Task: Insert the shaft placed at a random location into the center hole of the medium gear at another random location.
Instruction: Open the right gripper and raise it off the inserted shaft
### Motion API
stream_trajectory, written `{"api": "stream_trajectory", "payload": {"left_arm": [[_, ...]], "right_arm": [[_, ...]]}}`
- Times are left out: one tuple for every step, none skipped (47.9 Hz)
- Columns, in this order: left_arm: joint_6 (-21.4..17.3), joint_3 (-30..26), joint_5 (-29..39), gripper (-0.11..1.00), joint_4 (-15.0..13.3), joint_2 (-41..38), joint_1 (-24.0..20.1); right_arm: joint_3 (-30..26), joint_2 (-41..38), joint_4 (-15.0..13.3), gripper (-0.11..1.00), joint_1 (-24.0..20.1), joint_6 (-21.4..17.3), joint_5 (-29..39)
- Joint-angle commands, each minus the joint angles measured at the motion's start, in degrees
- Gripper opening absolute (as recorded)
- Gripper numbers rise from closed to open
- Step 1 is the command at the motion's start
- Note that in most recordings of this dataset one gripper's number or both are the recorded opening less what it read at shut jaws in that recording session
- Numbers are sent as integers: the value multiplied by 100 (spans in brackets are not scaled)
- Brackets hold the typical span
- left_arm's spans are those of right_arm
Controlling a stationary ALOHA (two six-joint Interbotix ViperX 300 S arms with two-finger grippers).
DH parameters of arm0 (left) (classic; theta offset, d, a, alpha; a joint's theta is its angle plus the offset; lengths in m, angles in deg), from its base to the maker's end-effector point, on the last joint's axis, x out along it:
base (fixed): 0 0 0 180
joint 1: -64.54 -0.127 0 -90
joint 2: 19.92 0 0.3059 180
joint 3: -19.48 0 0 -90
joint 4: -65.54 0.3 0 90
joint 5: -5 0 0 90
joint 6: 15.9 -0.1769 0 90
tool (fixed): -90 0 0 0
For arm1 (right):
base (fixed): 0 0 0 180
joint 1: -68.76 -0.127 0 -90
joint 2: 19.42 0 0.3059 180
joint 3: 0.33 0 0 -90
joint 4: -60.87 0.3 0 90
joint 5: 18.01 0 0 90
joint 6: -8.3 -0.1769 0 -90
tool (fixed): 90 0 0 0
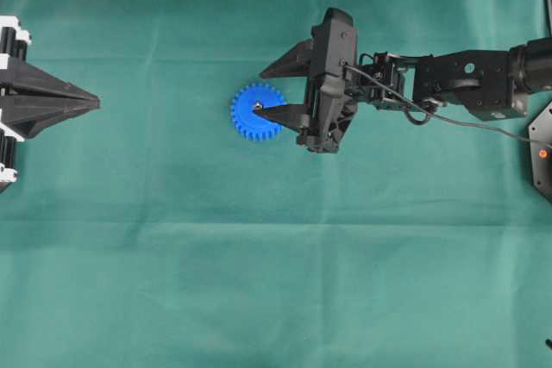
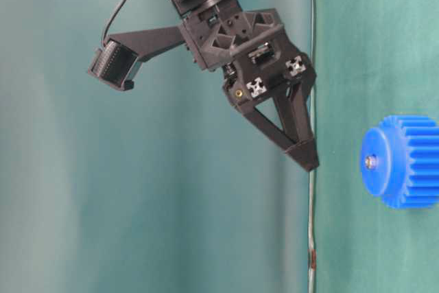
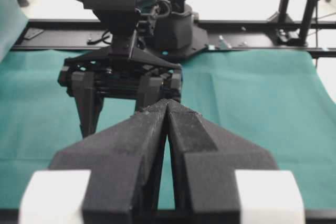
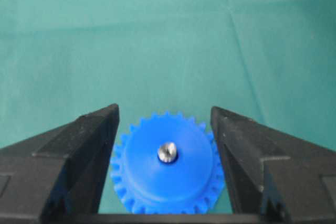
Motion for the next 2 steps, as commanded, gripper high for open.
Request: {"api": "stream_trajectory", "payload": {"left_arm": [[9,-149,-26,0,9,-18,-9],[9,-149,-26,0,18,-18,-9]], "right_arm": [[-9,220,18,75,-18,-44,26],[9,220,18,75,-18,-44,26]]}}
